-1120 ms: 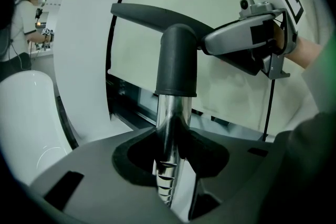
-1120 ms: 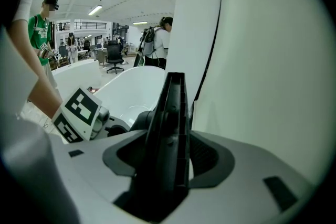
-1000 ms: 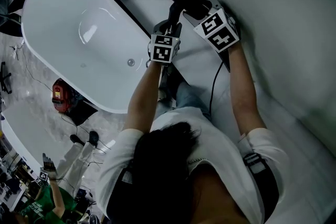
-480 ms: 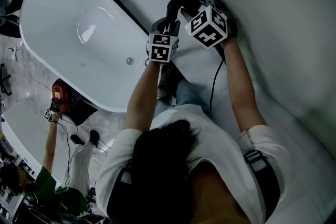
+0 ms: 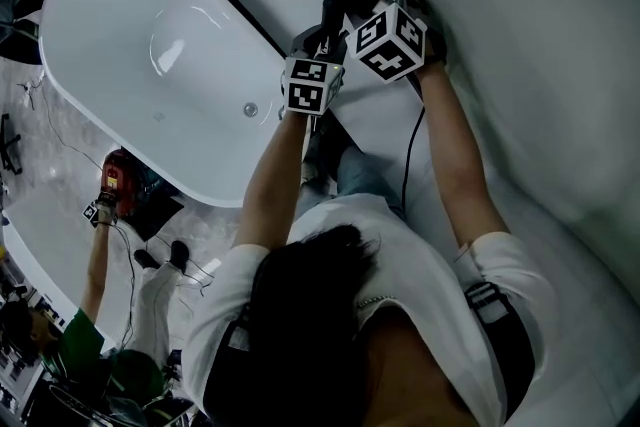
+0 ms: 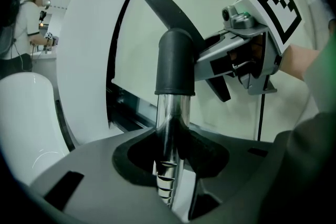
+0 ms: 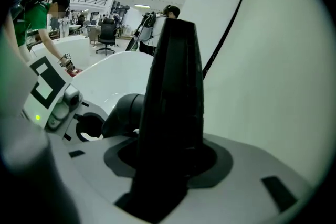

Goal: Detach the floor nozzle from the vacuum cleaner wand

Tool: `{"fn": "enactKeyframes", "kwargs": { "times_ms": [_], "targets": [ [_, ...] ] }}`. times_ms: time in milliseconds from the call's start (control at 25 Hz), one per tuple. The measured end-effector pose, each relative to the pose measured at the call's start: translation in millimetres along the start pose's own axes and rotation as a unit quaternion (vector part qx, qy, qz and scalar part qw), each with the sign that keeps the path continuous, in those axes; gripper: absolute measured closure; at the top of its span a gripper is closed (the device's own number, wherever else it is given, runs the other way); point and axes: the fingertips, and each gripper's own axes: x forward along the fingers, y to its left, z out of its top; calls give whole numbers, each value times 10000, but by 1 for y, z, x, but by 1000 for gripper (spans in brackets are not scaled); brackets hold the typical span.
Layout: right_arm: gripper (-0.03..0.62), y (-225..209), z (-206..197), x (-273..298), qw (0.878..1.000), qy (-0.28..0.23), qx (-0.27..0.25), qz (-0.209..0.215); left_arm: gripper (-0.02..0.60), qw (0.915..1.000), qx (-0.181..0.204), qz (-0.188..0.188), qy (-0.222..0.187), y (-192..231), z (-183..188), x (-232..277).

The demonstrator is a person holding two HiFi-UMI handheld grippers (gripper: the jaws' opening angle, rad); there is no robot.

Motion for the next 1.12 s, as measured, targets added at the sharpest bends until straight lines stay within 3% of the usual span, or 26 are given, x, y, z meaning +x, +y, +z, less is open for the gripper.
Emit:
{"fn": "enactKeyframes", "kwargs": {
  "times_ms": [520, 1120],
  "targets": [
    [375, 4, 7, -11, 9983, -351, 194, -421, 443, 9999, -15, -71, -139, 1, 0, -10],
    [378, 1, 9, -14, 9986, -202, 443, 202, 443, 9995, 134, -133, -253, -4, 7, -14]
  ]
}}
